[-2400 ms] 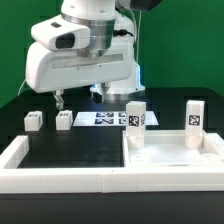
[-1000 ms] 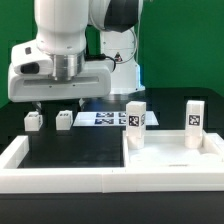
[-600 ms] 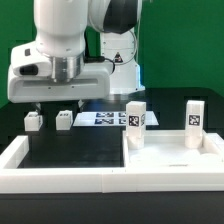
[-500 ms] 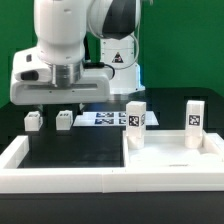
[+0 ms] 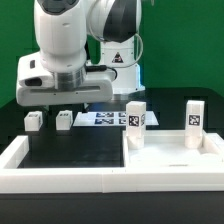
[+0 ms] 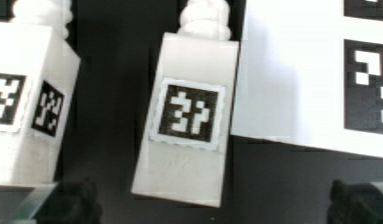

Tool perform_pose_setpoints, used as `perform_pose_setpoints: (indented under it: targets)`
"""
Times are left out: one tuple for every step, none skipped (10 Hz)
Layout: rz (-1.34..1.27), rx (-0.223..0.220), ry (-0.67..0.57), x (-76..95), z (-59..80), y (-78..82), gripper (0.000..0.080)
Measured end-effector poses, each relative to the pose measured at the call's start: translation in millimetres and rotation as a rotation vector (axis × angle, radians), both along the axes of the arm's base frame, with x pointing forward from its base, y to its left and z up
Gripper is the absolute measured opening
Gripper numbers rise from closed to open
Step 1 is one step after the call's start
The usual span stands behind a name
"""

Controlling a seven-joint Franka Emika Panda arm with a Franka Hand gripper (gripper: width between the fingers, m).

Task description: Assemble square table

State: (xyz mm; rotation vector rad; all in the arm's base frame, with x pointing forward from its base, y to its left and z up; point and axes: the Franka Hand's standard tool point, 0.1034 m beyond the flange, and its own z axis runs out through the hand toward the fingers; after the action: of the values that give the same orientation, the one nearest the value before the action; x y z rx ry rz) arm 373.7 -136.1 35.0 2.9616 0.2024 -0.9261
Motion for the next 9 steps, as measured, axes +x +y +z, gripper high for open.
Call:
perform_pose_setpoints:
  targets:
    - [0.0, 0.0, 0.0, -0.1, -0.2, 0.1, 0.0649]
    - [0.0, 0.0, 0.001, -0.2, -0.3, 0.1, 0.0649]
    - [0.0, 0.0, 0.002, -0.9, -0.8, 0.0, 0.0649]
    - [-0.016, -0.009, 0.018, -8.3, -4.7, -2.8, 0.0649]
    - [-0.026, -0.015, 0.036, -16.4, -9.5, -4.4, 0.0649]
    - [-0.025, -0.016, 0.044, -19.2, -12.0, -4.2, 0.0649]
    - [-0.026, -0.017, 0.054, -22.8, -15.0, -4.3, 0.0649]
    - [-0.027, -0.02, 0.069, -27.4, -19.9, -5.0, 0.0649]
    - [-0.026, -0.019, 0.076, -29.9, -22.2, -5.7, 0.0649]
